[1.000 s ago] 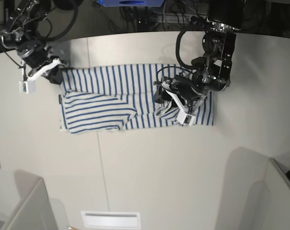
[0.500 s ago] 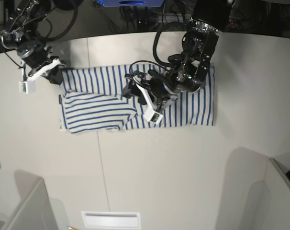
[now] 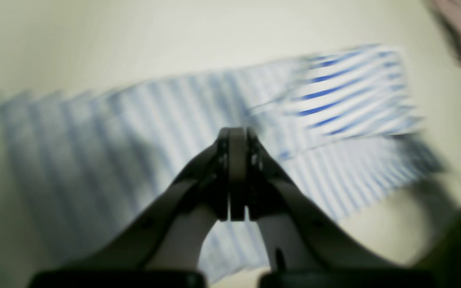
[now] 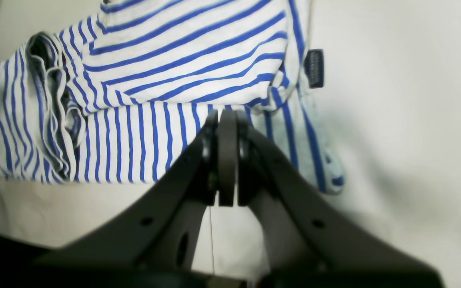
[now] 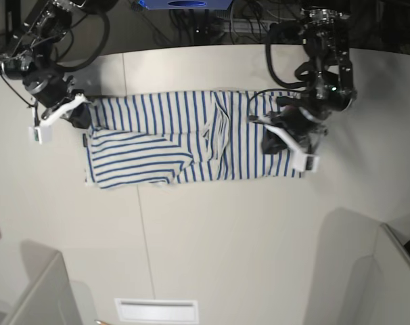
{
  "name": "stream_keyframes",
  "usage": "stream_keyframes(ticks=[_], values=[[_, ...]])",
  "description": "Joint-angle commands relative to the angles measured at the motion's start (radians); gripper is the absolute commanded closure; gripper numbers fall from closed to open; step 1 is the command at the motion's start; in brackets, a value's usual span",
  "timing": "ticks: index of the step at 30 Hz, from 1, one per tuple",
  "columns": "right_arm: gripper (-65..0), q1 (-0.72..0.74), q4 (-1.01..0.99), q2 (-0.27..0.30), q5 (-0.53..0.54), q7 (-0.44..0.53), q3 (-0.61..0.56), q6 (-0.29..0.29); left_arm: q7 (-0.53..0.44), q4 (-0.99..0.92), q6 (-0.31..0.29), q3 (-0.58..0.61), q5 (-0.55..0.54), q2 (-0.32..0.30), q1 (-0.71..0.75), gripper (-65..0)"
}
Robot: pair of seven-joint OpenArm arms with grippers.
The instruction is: Fold the T-shirt properly
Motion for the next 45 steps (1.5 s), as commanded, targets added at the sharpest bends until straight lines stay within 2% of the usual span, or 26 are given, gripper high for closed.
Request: stream_keyframes(ticks=[1, 3, 5, 7, 9, 10, 13, 16, 22, 25, 29, 36, 39, 42, 45], values=[[0.0, 0.034, -0.004, 0.029, 0.021, -0.013, 0.006, 0.006, -0.016, 0.021, -0.009, -0.043, -0.024, -0.006, 0.007, 0.0], [-2.4, 0.086, -0.062, 0.052, 0.029, -0.082, 0.006, 0.006, -0.023, 0.011, -0.012, -0.144, -0.023, -0.032, 0.067, 0.0], [-17.9, 0.143, -0.137, 0.063, 0.047, -0.116, 0.006, 0.006, -0.040, -0.002, -0.014, -0.232, -0.020, -0.066, 0.116, 0.0], [-32.6, 0.186, -0.200, 0.100, 0.084, -0.142, 0.006, 0.006, -0.098, -0.013, -0.049, -0.313, -0.021, -0.090, 0.171, 0.0], [-42.9, 0.224, -0.264, 0.134, 0.158, -0.171, 0.006, 0.006, -0.155, -0.012, -0.116, -0.388, -0.021, -0.098, 0.228, 0.0], [-45.3, 0.240, -0.300, 0.154, 0.208, -0.182, 0.006, 0.006, -0.175, -0.012, -0.149, -0.427, -0.021, -0.098, 0.250, 0.0], [-43.8, 0.277, -0.410, 0.212, 0.339, -0.173, 0.006, -0.002, -0.187, -0.018, -0.222, -0.514, -0.018, -0.090, 0.279, 0.0], [-42.6, 0.310, -0.507, 0.263, 0.354, -0.144, 0.005, -0.002, -0.187, -0.018, -0.265, -0.571, -0.017, -0.087, 0.299, 0.0], [-43.2, 0.372, -0.754, 0.352, 0.351, -0.133, -0.012, -0.002, -0.186, -0.018, -0.265, -0.599, -0.017, -0.087, 0.300, 0.0], [-43.2, 0.392, -0.792, 0.382, 0.305, -0.101, -0.076, 0.006, -0.186, -0.018, -0.265, -0.597, -0.017, -0.087, 0.300, 0.0], [-43.4, 0.395, -0.798, 0.391, 0.245, -0.024, -0.204, 0.007, -0.186, -0.018, -0.265, -0.600, -0.017, -0.087, 0.300, 0.0], [-43.4, 0.395, -0.883, 0.384, 0.243, -0.016, -0.225, 0.009, -0.186, -0.019, -0.265, -0.602, -0.017, -0.087, 0.299, 0.0], [-43.4, 0.392, -0.886, 0.381, 0.243, -0.030, -0.225, 0.009, -0.186, -0.019, -0.265, -0.602, -0.017, -0.087, 0.300, 0.0], [-43.4, 0.390, -0.880, 0.345, 0.243, -0.098, -0.225, 0.009, -0.186, -0.021, -0.265, -0.599, -0.017, -0.087, 0.299, 0.0], [-43.1, 0.370, -0.827, 0.310, 0.243, -0.121, -0.225, 0.009, -0.186, -0.036, -0.265, -0.597, -0.017, -0.089, 0.293, 0.0]])
